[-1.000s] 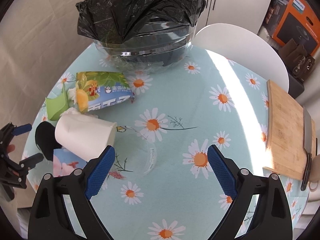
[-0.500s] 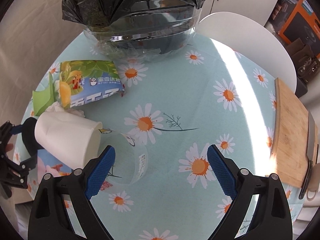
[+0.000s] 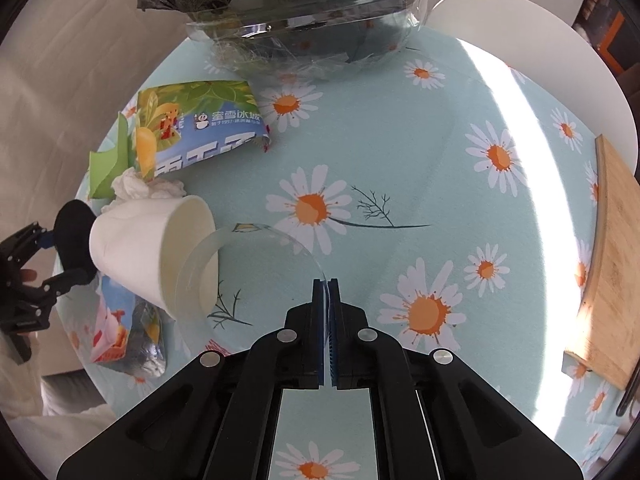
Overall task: Collect trash
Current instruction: 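Grasp the black cloth with the left tool while the right tool grasps the clear plastic lid, then lift the black cloth and clear lid and carry them over the bin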
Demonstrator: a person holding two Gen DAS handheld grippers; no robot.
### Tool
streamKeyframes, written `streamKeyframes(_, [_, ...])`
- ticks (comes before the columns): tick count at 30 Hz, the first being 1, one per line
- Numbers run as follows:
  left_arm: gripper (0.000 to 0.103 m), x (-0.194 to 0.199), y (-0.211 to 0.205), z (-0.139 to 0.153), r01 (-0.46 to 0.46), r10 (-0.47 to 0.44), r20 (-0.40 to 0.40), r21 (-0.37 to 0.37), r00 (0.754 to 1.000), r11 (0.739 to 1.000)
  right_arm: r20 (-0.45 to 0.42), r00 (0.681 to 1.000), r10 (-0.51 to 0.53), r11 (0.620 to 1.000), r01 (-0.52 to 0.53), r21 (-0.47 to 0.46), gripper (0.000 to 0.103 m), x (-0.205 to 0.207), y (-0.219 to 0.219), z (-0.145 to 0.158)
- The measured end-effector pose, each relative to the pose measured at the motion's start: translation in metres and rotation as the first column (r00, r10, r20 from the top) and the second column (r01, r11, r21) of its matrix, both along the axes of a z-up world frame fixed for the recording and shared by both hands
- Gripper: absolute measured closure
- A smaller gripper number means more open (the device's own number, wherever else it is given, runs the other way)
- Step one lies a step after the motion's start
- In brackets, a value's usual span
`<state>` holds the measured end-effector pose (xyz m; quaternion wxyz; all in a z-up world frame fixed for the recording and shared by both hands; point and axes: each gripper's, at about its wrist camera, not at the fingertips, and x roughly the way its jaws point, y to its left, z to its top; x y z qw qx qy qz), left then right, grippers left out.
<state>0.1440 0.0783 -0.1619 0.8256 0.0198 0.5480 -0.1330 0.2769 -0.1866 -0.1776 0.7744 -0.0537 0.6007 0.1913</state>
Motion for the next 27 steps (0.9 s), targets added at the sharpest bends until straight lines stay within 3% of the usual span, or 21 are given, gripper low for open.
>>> streamKeyframes(10, [0.033, -0.013, 0.004, 0.010, 0.024, -0.025, 0.014, 0.032, 1.000, 0.999, -0.015, 0.998, -0.054, 0.998, 0.054, -0.012, 0.101, -0.015, -0.029, 0.001])
streamKeyframes(16, [0.033, -0.028, 0.010, 0.019, 0.030, -0.032, 0.037, 0.059, 0.999, 0.998, 0.031, 0.996, -0.083, 0.996, 0.084, -0.042, 0.101, -0.038, -0.042, 0.014])
streamKeyframes(27, [0.033, -0.060, 0.028, 0.039, 0.029, -0.037, 0.070, 0.118, 0.997, 0.993, 0.108, 0.979, -0.172, 0.985, 0.173, -0.004, 0.101, -0.084, -0.067, 0.045])
